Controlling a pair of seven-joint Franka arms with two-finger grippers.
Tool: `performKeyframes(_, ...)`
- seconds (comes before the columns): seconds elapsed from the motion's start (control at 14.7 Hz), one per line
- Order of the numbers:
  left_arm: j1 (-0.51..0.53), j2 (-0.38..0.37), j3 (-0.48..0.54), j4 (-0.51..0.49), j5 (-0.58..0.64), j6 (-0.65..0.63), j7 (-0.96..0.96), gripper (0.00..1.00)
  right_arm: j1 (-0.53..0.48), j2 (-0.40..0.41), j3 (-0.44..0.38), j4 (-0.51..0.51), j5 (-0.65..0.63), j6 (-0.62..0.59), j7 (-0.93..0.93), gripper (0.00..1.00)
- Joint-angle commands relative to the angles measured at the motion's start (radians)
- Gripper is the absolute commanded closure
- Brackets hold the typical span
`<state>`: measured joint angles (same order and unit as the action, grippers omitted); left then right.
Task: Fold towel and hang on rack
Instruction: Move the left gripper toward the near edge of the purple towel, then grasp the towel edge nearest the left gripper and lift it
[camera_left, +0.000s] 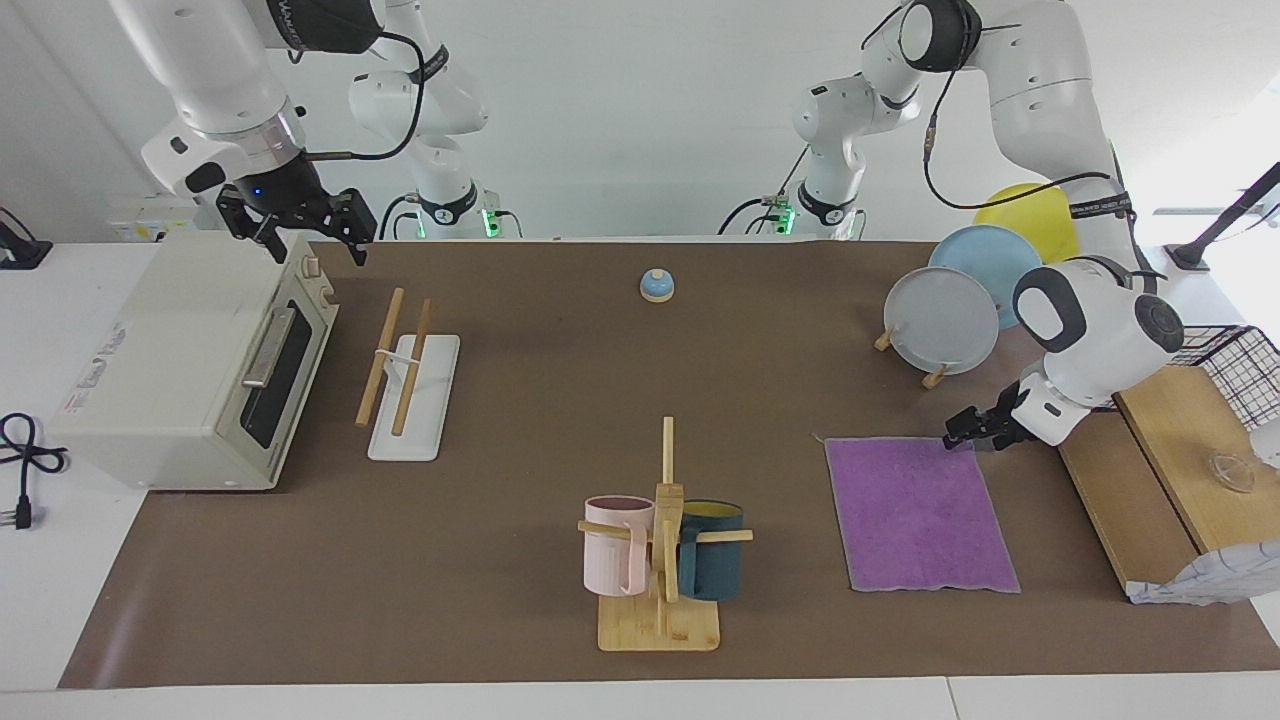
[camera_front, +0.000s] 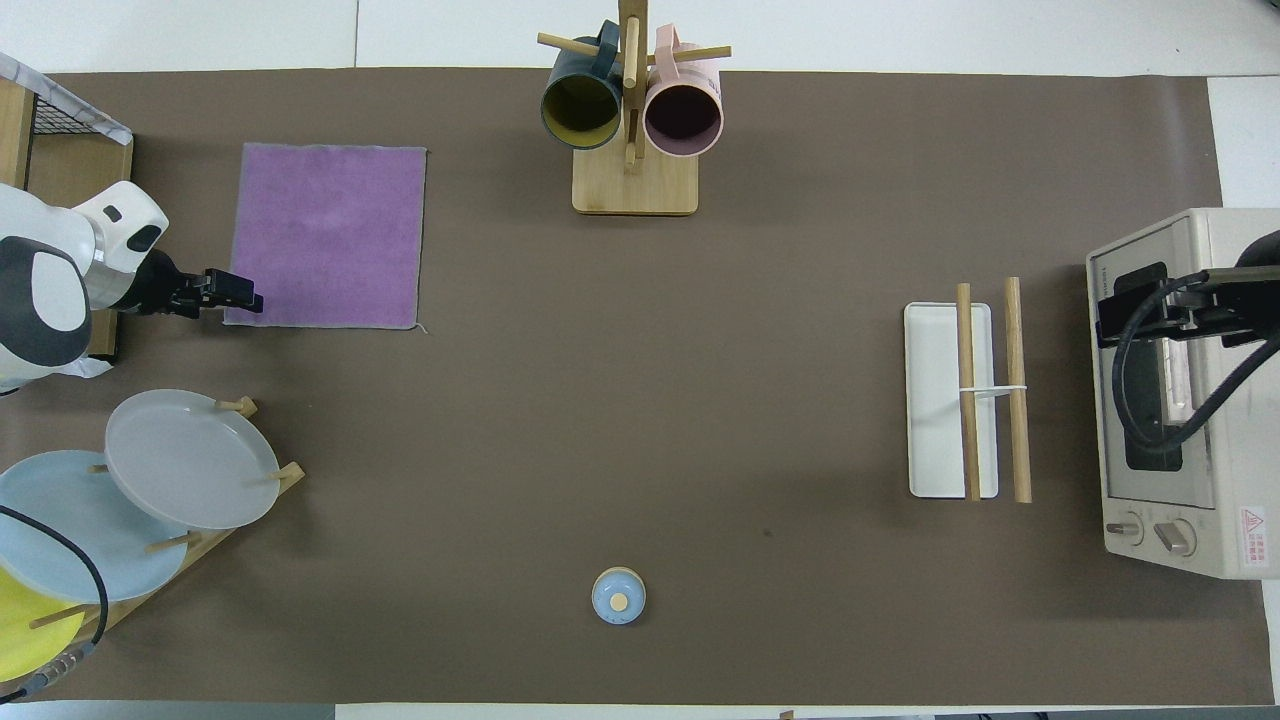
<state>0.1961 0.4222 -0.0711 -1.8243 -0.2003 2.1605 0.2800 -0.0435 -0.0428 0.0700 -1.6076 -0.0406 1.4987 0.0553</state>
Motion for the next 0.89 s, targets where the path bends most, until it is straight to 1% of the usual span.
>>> performKeyframes(0.0,0.006,-0.011,-0.006,-0.026,-0.05,0.022,0.021,0.09,-0.004,0.001,0.001,0.006,0.024,-0.009,-0.012,0.0)
performKeyframes(0.2,0.008,-0.01,-0.007,-0.029,-0.057,0.022,0.03,0.26,-0.006,0.001,0.001,0.005,0.024,-0.009,-0.012,0.0)
performKeyframes(0.34,0.008,-0.01,-0.006,-0.029,-0.062,0.022,0.039,0.4,-0.013,0.001,0.001,0.005,0.024,-0.008,-0.014,0.0)
performKeyframes(0.41,0.008,-0.01,-0.006,-0.029,-0.062,0.025,0.045,0.45,-0.015,0.001,0.001,0.005,0.025,-0.008,-0.014,0.0)
performKeyframes(0.48,0.008,-0.01,-0.006,-0.029,-0.062,0.024,0.053,0.48,-0.015,0.001,0.001,0.005,0.024,-0.008,-0.014,0.0)
performKeyframes(0.61,0.011,-0.01,-0.006,-0.024,-0.062,0.021,0.065,0.49,-0.015,0.001,0.001,0.005,0.024,-0.008,-0.014,0.0)
performKeyframes(0.75,0.009,-0.008,-0.006,-0.021,-0.062,0.024,0.067,0.49,-0.015,0.001,0.001,0.006,0.024,-0.006,-0.012,0.0)
performKeyframes(0.82,0.008,-0.007,-0.006,-0.021,-0.062,0.028,0.067,0.45,-0.015,0.001,0.001,0.006,0.025,-0.006,-0.014,0.0)
